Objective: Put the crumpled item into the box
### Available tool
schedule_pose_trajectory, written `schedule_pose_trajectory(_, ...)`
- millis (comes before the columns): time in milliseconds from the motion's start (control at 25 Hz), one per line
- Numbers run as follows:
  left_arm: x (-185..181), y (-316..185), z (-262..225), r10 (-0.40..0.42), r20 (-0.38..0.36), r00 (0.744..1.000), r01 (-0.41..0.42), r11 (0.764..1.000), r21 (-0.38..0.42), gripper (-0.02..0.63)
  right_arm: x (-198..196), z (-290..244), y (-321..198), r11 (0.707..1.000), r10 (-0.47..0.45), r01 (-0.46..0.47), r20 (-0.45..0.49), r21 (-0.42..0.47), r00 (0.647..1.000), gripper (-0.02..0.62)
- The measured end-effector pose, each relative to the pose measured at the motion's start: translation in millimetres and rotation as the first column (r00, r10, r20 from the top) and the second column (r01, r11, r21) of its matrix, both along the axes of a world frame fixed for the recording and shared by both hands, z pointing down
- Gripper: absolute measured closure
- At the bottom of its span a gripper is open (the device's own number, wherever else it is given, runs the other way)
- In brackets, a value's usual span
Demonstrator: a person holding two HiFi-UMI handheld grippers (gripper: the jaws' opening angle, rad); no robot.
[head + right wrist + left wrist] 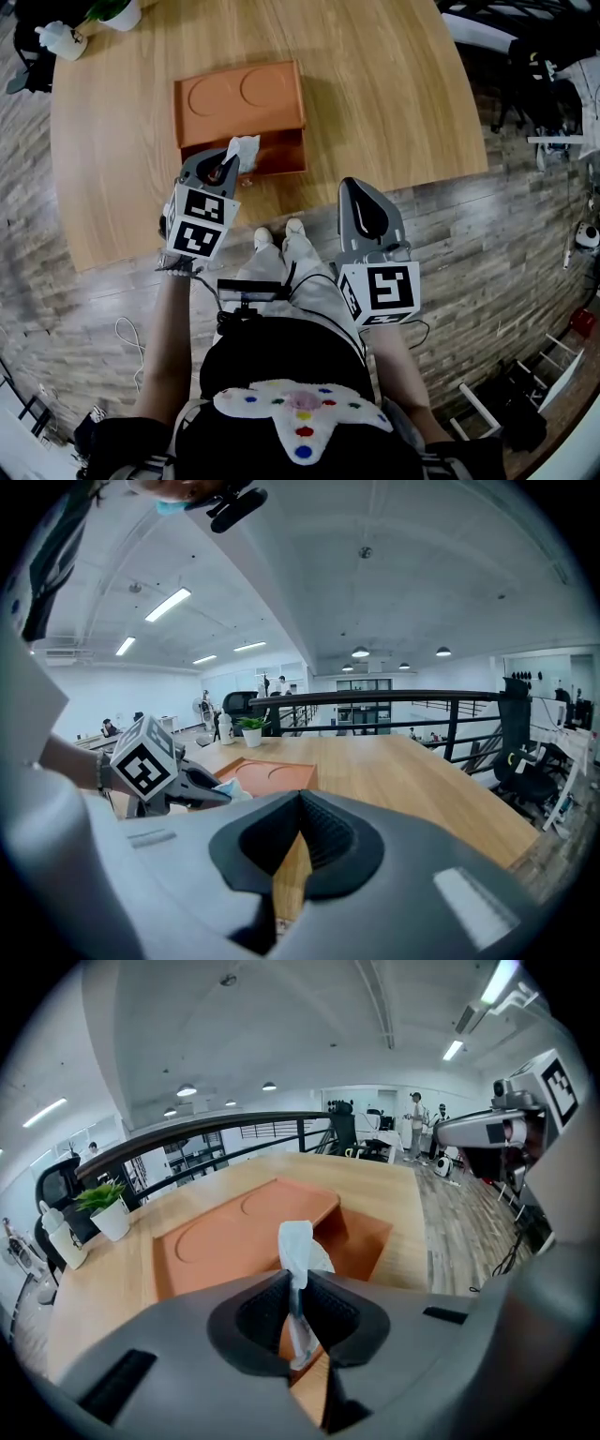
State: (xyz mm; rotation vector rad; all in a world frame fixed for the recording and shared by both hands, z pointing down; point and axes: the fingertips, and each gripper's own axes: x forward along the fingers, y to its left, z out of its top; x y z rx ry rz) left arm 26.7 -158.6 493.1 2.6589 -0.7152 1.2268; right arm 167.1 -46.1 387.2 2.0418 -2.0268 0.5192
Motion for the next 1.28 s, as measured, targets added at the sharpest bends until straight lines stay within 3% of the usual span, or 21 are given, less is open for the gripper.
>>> schedule_pose_trajectory(240, -2, -4, 11, 0.007, 0.047, 0.999, -0.006, 1.000, -0.014, 0.563, -2, 5, -2, 1.000, -0.001, 0.001, 0.000, -0.009, 1.000, 0.586)
schedule_pose_trajectory(520, -5, -4, 11, -0.034, 0.024, 0.999, 0.034, 0.999, -0.011, 0.448, -4, 7, -3, 1.000, -0.023, 0.023, 0.002, -0.009, 1.000, 0.586)
schedule_pose_trajectory(840, -22, -8, -8, -0.107, -0.037, 0.994, 0.107, 0.994, 0.013, 0.427, -12, 5, -10, 0.998, -0.064, 0.064, -0.002, -0.004, 0.998, 0.586)
schedule_pose_trajectory(960, -28, -9, -26, -0.142, -0.096, 0.985, 0.146, 0.989, 0.036, 0.433, -18, 1, -13, 0.997, -0.083, 0.083, -0.009, 0.008, 0.997, 0.586)
schedule_pose_trajectory(1120, -36, -8, -57, -0.177, -0.179, 0.968, 0.194, 0.978, 0.078, 0.545, -25, -13, -18, 0.993, -0.109, 0.109, -0.019, 0.040, 0.994, 0.586)
schedule_pose_trajectory(1280, -44, -5, -91, -0.203, -0.254, 0.946, 0.239, 0.964, 0.120, 0.577, -34, -30, -23, 0.987, -0.135, 0.138, -0.030, 0.080, 0.990, 0.586)
